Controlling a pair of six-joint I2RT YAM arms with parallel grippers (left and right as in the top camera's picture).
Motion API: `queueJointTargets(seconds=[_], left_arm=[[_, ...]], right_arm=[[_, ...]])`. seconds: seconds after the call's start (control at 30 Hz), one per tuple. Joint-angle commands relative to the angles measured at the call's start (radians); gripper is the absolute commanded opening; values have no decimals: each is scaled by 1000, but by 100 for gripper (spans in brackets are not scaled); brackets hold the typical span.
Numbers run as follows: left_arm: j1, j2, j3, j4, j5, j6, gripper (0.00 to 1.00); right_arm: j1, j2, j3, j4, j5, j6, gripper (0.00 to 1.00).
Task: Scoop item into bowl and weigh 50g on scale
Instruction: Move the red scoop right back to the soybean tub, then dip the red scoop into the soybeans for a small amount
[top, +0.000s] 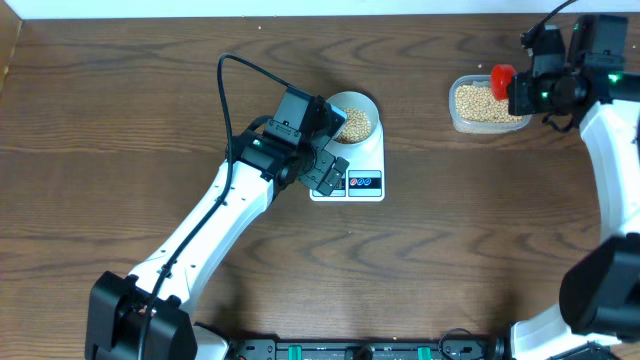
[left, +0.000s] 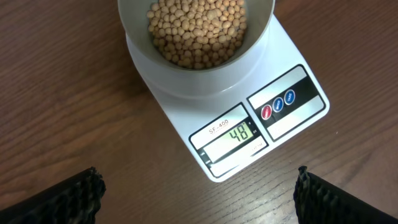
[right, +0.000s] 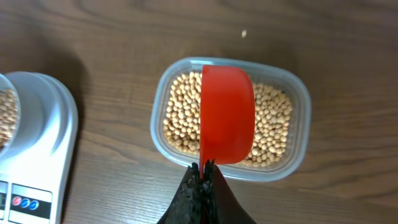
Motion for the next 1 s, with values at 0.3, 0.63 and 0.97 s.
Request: queueJointTargets(seconds=[0.3, 0.63, 0.97], left_arm=[[2, -16, 3, 0, -5, 16, 100], [2, -16, 3, 0, -5, 16, 100], [2, -16, 3, 0, -5, 16, 100]], right_arm=[[0, 156, 7, 54, 3, 38, 1], [0, 219, 7, 71, -78, 40, 1], [-14, 218, 8, 79, -112, 41, 1]])
